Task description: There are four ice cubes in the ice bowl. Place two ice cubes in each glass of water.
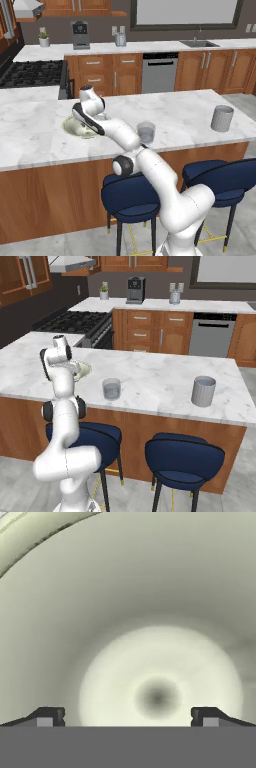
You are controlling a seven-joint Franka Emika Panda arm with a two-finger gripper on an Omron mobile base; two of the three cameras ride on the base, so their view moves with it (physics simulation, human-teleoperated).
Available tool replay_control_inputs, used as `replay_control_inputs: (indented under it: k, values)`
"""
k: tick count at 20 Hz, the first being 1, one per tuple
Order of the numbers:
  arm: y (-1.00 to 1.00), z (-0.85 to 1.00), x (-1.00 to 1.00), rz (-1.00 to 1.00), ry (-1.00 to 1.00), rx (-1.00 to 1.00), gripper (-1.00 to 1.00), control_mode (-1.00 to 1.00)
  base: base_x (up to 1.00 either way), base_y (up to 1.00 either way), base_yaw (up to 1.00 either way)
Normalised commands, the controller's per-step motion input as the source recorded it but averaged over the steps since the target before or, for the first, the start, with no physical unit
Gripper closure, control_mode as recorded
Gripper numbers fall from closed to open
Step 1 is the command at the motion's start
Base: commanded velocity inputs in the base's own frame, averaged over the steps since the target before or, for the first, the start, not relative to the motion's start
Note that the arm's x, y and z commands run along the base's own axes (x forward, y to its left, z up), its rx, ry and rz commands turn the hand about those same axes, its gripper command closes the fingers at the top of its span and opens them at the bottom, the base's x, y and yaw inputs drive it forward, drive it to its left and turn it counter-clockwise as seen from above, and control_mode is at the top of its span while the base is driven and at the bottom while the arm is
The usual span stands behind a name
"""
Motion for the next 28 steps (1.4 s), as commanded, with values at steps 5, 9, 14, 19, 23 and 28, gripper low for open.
replay_control_inputs:
  k: [5, 9, 14, 19, 23, 28]
  values:
    - [-0.20, -0.42, 0.12, -0.03, -0.19, 0.01, -1.00, -1.00, 0.00, 0.00, 0.00]
    - [-0.06, -0.33, 0.27, 0.00, -0.23, 0.02, -1.00, -1.00, 0.00, 0.00, 0.00]
    - [0.00, -0.55, 0.42, 0.00, -0.16, 0.03, -1.00, -1.00, 0.00, 0.00, 0.00]
    - [0.00, -0.43, 0.61, 0.00, -0.10, 0.04, -1.00, -1.00, 0.00, 0.00, 0.00]
    - [0.01, -0.29, 0.51, 0.00, -0.09, 0.02, 1.00, -1.00, 0.00, 0.00, 0.00]
    - [-0.14, -0.24, -0.02, 0.00, -0.07, 0.01, 1.00, -1.00, 0.00, 0.00, 0.00]
